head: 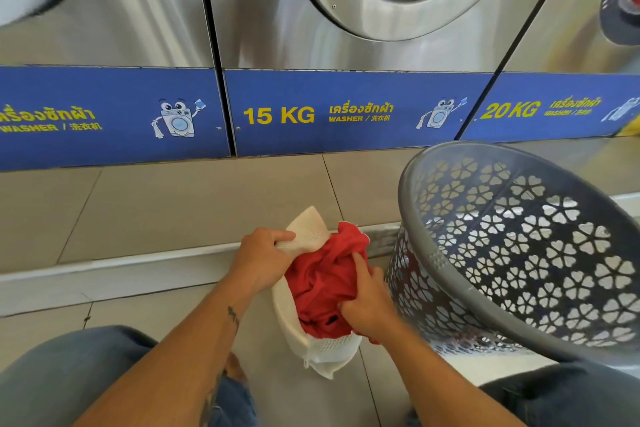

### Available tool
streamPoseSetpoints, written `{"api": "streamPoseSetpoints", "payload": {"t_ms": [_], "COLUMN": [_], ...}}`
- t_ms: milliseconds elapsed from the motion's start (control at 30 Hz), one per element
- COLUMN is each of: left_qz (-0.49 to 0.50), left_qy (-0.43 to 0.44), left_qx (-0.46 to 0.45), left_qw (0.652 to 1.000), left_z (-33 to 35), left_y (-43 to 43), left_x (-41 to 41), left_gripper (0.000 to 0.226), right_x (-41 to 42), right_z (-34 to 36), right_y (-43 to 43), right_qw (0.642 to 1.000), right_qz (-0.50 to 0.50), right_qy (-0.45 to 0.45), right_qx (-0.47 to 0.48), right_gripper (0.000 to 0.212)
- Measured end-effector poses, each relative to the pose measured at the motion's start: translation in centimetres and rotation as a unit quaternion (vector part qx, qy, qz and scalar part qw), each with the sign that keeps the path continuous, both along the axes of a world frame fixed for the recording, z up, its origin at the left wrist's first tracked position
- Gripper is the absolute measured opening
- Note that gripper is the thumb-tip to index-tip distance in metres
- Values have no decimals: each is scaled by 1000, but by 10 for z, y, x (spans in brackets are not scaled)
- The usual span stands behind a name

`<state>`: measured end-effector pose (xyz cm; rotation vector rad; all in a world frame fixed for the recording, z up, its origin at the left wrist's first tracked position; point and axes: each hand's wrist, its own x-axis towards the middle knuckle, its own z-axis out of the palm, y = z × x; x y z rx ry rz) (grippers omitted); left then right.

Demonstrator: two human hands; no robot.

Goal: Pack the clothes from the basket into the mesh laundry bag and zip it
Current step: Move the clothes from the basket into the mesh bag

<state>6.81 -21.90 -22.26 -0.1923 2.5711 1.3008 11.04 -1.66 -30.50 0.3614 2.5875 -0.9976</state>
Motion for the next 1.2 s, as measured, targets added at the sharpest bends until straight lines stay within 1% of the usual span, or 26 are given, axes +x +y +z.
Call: {"api": "streamPoseSetpoints", "payload": {"t_ms": [67,167,233,267,367,400,433,467,500,533,600,700,767,800,833,867,900,933,967,1000,1033,1067,1100,1133,1167,1200], "left_qz": [-7,-22,-24,-23,-9,-4,-1,1,3,1,-22,-32,-13,-4,0,0,-3,-8,-13,-17,-18,-21,-24,-28,-32,-33], "left_qy": [1,7,5,3,7,14,19,21,16,9,-3,5,10,14,15,15,12,9,7,7,6,4,3,0,-2,-3], "left_qx": [4,-4,-8,-8,-6,-1,4,9,12,12,0,-8,-5,-6,-8,-9,-6,-5,-5,-6,-8,-9,-10,-12,-14,-15], "left_qw": [1000,1000,1000,1000,1000,1000,1000,1000,1000,1000,1000,999,1000,1000,1000,1000,1000,1000,1000,1000,1000,1000,1000,1000,999,999], "left_z": [0,1,1,1,1,1,2,3,3,3,1,-1,-1,-1,-1,-1,-1,-2,-3,-4,-5,-5,-6,-6,-6,-6], "left_y": [2,5,5,4,5,5,4,4,2,1,1,1,0,-1,-1,0,1,3,4,5,5,4,4,4,4,5], "left_x": [0,1,2,2,2,2,2,3,3,4,7,7,5,3,2,1,1,1,0,-1,-2,-2,-2,-2,-1,0], "left_gripper": [44,43,43,44,45,44,42,40,40,43,50,49,46,45,45,46,46,46,47,47,48,49,49,50,50,50], "right_x": [-3,-4,-7,-10,-20,-20,-17,-12,-5,2,12,5,0,-2,-5,-8,-12,-13,-15,-16,-17,-15,-12,-7,-5,-3], "right_z": [0,8,18,24,47,51,50,41,27,12,-7,-2,10,15,17,18,17,18,16,11,6,1,-6,-6,-6,-5], "right_y": [-1,-5,-10,-16,-40,-47,-53,-54,-53,-50,-47,-54,-58,-56,-51,-44,-35,-27,-17,-7,0,4,5,1,-3,-8], "right_qw": [999,998,995,991,965,958,956,962,973,983,983,977,978,978,978,978,977,977,982,989,989,982,972,968,972,980], "right_qz": [-3,-24,-60,-80,-91,-82,-64,-30,20,79,169,211,190,159,118,70,24,-17,-54,-82,-103,-111,-110,-104,-100,-93], "right_qy": [40,54,79,92,169,174,159,133,97,56,-4,10,36,58,94,144,188,205,178,116,54,3,-25,-30,-16,17], "right_qx": [15,25,-21,-62,-178,-212,-238,-236,-210,-156,-67,-32,-83,-125,-142,-135,-101,-64,-40,-46,-91,-152,-207,-227,-213,-175], "right_gripper": [80,40,20,16,21,25,31,36,38,38,35,30,34,38,40,40,39,43,58,77,95,106,110,107,97,86]}}
